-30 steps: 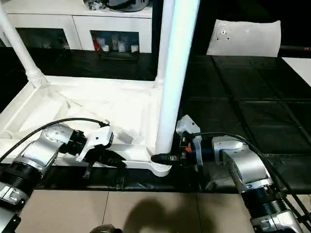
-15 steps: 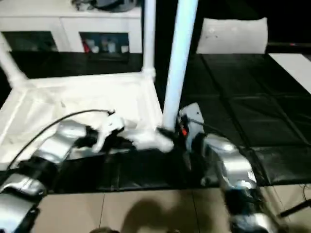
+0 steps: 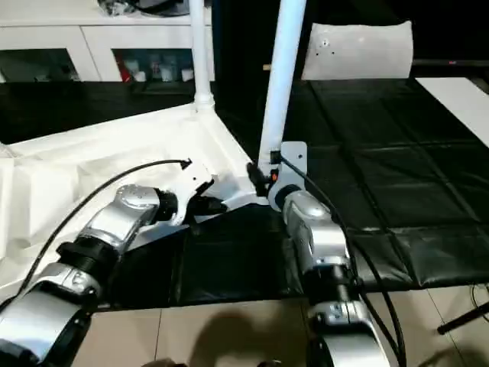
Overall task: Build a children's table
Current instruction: Rotate leg to tighten
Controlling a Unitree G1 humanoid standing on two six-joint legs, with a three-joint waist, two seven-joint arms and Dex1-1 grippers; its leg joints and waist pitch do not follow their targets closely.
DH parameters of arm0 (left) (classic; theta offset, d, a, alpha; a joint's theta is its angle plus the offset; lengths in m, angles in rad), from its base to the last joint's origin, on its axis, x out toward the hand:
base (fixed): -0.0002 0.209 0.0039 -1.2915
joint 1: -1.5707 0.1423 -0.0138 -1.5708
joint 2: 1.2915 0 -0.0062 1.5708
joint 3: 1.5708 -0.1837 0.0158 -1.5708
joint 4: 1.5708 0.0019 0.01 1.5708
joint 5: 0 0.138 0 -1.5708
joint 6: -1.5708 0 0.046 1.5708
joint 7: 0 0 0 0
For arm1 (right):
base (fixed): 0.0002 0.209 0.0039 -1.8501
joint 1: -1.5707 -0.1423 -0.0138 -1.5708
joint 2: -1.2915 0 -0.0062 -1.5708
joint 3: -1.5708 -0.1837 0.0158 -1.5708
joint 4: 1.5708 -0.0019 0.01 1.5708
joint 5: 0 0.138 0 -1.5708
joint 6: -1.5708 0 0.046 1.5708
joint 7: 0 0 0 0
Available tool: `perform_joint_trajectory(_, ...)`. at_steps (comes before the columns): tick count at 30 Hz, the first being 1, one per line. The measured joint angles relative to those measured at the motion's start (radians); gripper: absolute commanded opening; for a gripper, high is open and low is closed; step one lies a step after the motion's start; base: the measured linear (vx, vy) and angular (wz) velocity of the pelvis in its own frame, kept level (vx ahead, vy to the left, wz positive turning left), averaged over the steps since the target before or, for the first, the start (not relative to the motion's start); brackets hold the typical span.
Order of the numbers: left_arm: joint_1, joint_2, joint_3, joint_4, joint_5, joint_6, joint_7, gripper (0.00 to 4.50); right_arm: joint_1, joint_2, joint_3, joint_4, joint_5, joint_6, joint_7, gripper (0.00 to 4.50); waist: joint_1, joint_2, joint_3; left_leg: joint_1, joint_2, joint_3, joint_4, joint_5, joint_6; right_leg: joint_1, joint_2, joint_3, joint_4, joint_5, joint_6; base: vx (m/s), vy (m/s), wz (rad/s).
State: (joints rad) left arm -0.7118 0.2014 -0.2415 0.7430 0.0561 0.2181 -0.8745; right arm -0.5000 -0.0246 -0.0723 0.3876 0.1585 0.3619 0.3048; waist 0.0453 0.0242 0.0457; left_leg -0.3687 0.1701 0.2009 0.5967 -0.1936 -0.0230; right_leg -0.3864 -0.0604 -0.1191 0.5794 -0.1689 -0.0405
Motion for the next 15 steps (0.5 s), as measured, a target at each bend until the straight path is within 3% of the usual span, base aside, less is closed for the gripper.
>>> perform_joint_trajectory(6,0.032,0.062,-0.012,-0.017,0.005,-0.084,-0.072,0.0,0.084,-0.115,0.063,-0.089,0.027,-0.016,0.179,4.07,0.001,0.0,0.0,0.0,0.001,0.0,0.0,0.0,0.0,0.0,0.001,0.0,0.001,0.0,0.0,0.0,0.0,0.0)
perform_joint_trajectory(10,0.064,0.128,-0.041,-0.057,-0.004,-0.157,-0.216,0.0,0.133,-0.239,0.084,-0.154,0.06,-0.023,0.364,4.36,0.016,0.001,0.0,0.0,0.0,0.0,0.0,0.0,0.0,0.001,0.0,0.0,-0.001,-0.002,0.003,0.0,0.0,0.0)
perform_joint_trajectory(15,0.09,0.182,-0.063,-0.093,-0.041,-0.185,-0.374,0.0,0.147,-0.355,0.114,-0.181,0.088,-0.036,0.581,4.36,0.035,0.0,0.001,0.0,0.001,0.0,0.001,0.0,0.0,0.001,0.0,-0.001,0.0,-0.001,0.002,0.0,0.0,0.0)
